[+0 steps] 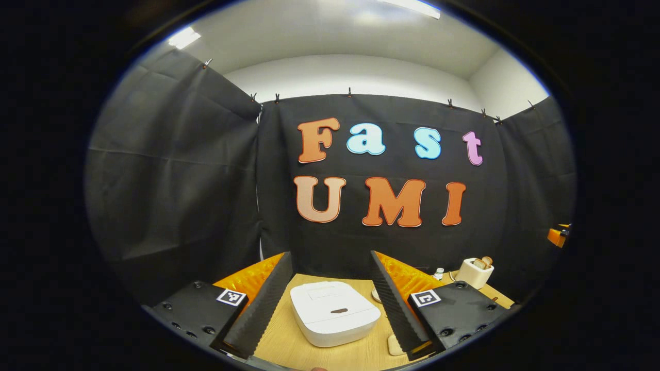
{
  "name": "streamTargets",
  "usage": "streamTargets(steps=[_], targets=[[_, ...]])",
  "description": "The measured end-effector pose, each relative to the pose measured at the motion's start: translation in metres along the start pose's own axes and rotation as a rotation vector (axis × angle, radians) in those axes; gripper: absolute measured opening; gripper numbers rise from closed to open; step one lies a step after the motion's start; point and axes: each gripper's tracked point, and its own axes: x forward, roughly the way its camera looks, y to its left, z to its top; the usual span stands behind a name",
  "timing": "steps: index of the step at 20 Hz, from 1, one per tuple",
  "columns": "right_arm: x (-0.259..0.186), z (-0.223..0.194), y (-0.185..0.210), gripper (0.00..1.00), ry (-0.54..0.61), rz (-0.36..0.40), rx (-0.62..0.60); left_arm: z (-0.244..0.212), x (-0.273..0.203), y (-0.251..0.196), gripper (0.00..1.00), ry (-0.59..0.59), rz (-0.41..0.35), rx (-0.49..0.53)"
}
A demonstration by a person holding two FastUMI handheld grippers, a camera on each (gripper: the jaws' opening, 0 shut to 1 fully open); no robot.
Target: Close the left gripper, press the button to open the rice cooker; take a wooden spoon from the chopstick holder with the right hand, scoop a spoonful of rice and pour it into the rice cooker, then put the wooden spoon back into the chopstick holder.
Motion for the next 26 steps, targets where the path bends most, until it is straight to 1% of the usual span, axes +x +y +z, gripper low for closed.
streamTargets(steps=[7, 10, 17, 20, 21, 23, 24, 25, 26], targets=[[0.000, 0.000, 0.001, 0.94, -0.003, -0.005, -0.004, -0.001, 0.000, 0.000, 1.00, 0.008, -0.012, -0.013], [0.000, 0.004, 0.004, 0.95, -0.011, 0.001, -0.002, 0.000, 0.002, 0.004, 1.00, 0.007, -0.004, -0.011], [0.003, 0.001, 0.007, 0.94, -0.008, -0.004, -0.036, -0.005, 0.002, 0.004, 1.00, 0.022, -0.003, -0.019], [0.006, 0.000, 0.009, 0.94, -0.003, -0.003, -0.044, -0.004, 0.004, 0.007, 0.66, 0.023, 0.015, 0.016], [0.006, -0.001, 0.010, 0.94, -0.002, -0.003, -0.046, -0.007, 0.006, 0.006, 0.66, 0.020, 0.016, 0.021], [0.009, -0.001, 0.012, 0.94, -0.002, 0.001, -0.050, -0.004, 0.006, 0.009, 0.34, 0.024, 0.023, 0.010], [0.008, -0.001, 0.014, 0.95, -0.003, 0.004, -0.049, -0.005, 0.005, 0.005, 0.31, 0.031, 0.008, 0.000], [0.008, -0.004, 0.014, 0.94, 0.000, 0.007, -0.050, -0.008, 0.005, 0.001, 0.41, 0.035, -0.005, -0.016], [0.009, -0.005, 0.015, 0.95, 0.004, 0.009, -0.051, -0.009, 0.005, -0.002, 0.36, 0.041, -0.018, -0.028]])
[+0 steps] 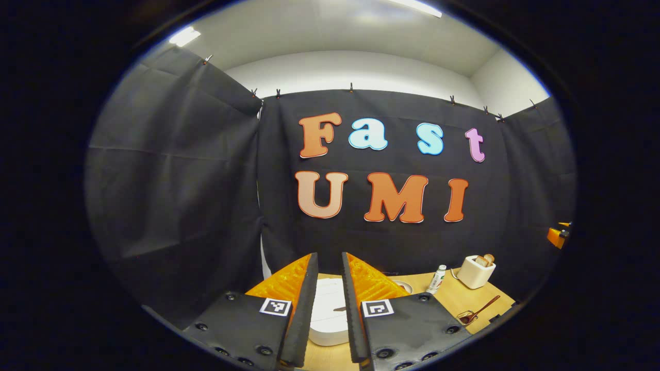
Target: Close the left gripper, press the button to open the rice cooker; take a wooden spoon from the chopstick holder with the right hand, scoop a spoonful of rice and pour it into the rice cooker, then put the wooden spoon back into the chopstick holder.
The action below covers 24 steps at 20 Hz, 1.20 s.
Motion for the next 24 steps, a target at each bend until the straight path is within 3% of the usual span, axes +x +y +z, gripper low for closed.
streamTargets(steps=[2, 3, 4, 6, 7, 16, 24], targets=[[0.002, -0.001, 0.002, 0.95, 0.006, 0.004, -0.005, 0.001, 0.004, 0.009, 0.36, -0.003, 0.045, 0.016], [0.003, -0.003, 0.004, 0.95, 0.004, 0.007, -0.008, 0.002, 0.004, 0.016, 0.11, -0.006, 0.050, 0.021], [0.004, -0.001, 0.004, 0.95, 0.001, 0.009, -0.008, 0.000, 0.005, 0.017, 0.06, -0.007, 0.051, 0.023], [0.005, -0.001, 0.005, 0.95, -0.003, 0.016, -0.007, -0.006, 0.009, 0.015, 0.10, 0.009, 0.037, 0.007], [0.005, -0.003, 0.005, 0.95, -0.002, 0.017, -0.006, -0.005, 0.009, 0.007, 0.04, 0.012, 0.016, -0.012], [0.019, -0.018, 0.018, 0.95, 0.020, 0.039, -0.024, -0.040, 0.054, -0.003, 0.04, 0.120, -0.046, 0.003], [0.028, -0.033, 0.011, 0.95, 0.051, -0.009, -0.019, -0.107, 0.108, -0.027, 0.04, 0.237, -0.123, 0.023]])
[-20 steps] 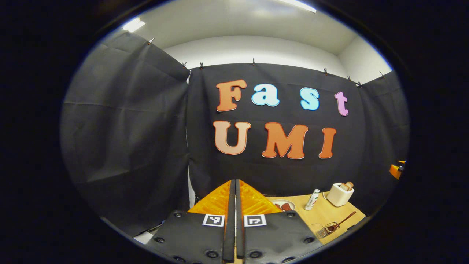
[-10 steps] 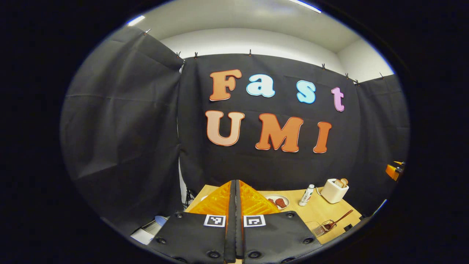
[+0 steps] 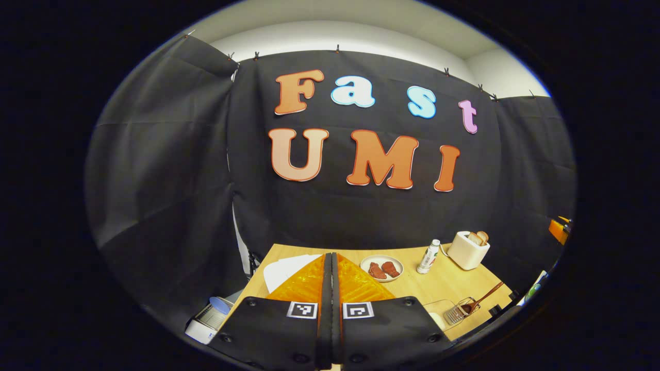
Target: Close the left gripper, press the button to open the rice cooker; take a wooden spoon from the chopstick holder with the right hand, scoop a spoonful of rice and pour it into the rice cooker, then put the wooden spoon back into the chopstick holder.
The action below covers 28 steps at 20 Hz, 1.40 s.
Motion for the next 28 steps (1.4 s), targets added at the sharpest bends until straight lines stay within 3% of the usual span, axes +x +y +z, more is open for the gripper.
streamTargets(steps=[7, 16, 28], targets=[[0.000, 0.006, -0.010, 0.95, -0.007, -0.036, -0.003, -0.068, 0.066, -0.017, 0.05, 0.141, -0.060, -0.018], [0.000, 0.006, -0.025, 0.95, 0.001, -0.079, -0.040, -0.142, 0.115, -0.002, 0.04, 0.305, -0.050, -0.022], [0.002, 0.001, -0.033, 0.95, 0.022, -0.092, -0.018, -0.176, 0.142, 0.013, 0.05, 0.407, -0.027, -0.062]])
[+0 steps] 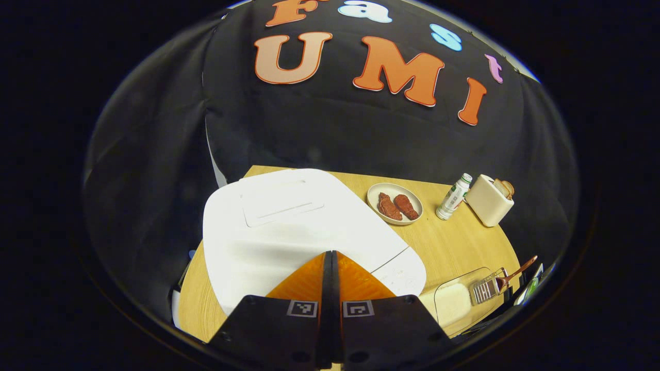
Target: Close the left gripper, press the button to open the rice cooker; take a wooden spoon from the chopstick holder with the right hand, scoop a spoonful of rice and pour it into the rice cooker, then put the wooden spoon back into the chopstick holder.
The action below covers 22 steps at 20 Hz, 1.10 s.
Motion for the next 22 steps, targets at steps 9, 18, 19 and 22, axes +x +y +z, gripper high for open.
streamTargets(steps=[9, 18, 19, 22], targets=[[0.003, -0.004, 0.008, 0.95, 0.001, 0.014, 0.005, -0.007, 0.001, 0.002, 0.05, 0.057, 0.010, 0.036], [-0.002, 0.003, 0.002, 0.95, -0.012, 0.015, 0.019, 0.048, -0.024, 0.001, 0.05, -0.110, 0.075, 0.083], [-0.003, 0.004, 0.003, 0.95, -0.014, 0.018, 0.022, 0.060, -0.032, 0.004, 0.05, -0.141, 0.090, 0.077], [-0.006, 0.008, 0.003, 0.95, -0.026, 0.023, 0.024, 0.102, -0.071, 0.006, 0.05, -0.262, 0.118, 0.070]])
